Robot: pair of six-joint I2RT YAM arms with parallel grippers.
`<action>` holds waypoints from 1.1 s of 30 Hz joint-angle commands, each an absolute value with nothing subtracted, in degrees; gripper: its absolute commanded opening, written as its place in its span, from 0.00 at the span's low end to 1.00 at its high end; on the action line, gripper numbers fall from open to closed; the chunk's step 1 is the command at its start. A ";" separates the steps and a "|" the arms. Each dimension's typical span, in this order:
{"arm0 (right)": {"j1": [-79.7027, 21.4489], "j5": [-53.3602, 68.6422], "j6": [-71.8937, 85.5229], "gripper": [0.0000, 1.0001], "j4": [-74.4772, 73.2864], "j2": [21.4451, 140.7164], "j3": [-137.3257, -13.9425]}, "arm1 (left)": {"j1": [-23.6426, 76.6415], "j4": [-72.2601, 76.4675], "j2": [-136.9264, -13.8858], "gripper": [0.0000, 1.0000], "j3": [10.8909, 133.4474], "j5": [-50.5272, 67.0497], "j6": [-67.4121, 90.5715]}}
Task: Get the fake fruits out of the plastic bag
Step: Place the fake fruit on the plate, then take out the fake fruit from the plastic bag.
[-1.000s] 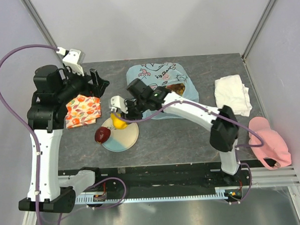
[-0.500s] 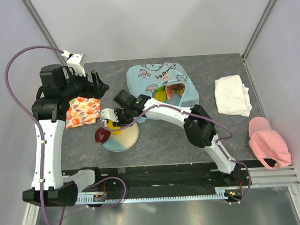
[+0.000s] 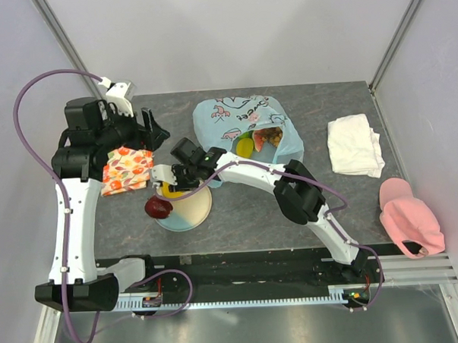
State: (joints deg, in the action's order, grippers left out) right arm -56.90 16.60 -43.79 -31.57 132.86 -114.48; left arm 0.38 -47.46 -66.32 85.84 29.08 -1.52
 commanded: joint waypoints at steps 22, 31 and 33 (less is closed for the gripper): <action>-55.20 15.91 -36.83 0.73 -41.75 102.16 -104.46 | 0.09 -44.74 -70.31 0.85 84.90 30.32 2.28; -39.65 13.54 -27.52 0.54 -43.23 90.61 -90.53 | 6.03 -50.16 -74.44 0.82 78.06 41.21 -2.54; -36.66 12.49 -26.90 0.48 -43.24 91.66 -89.31 | 10.17 -51.15 -74.79 0.82 76.30 41.31 -4.65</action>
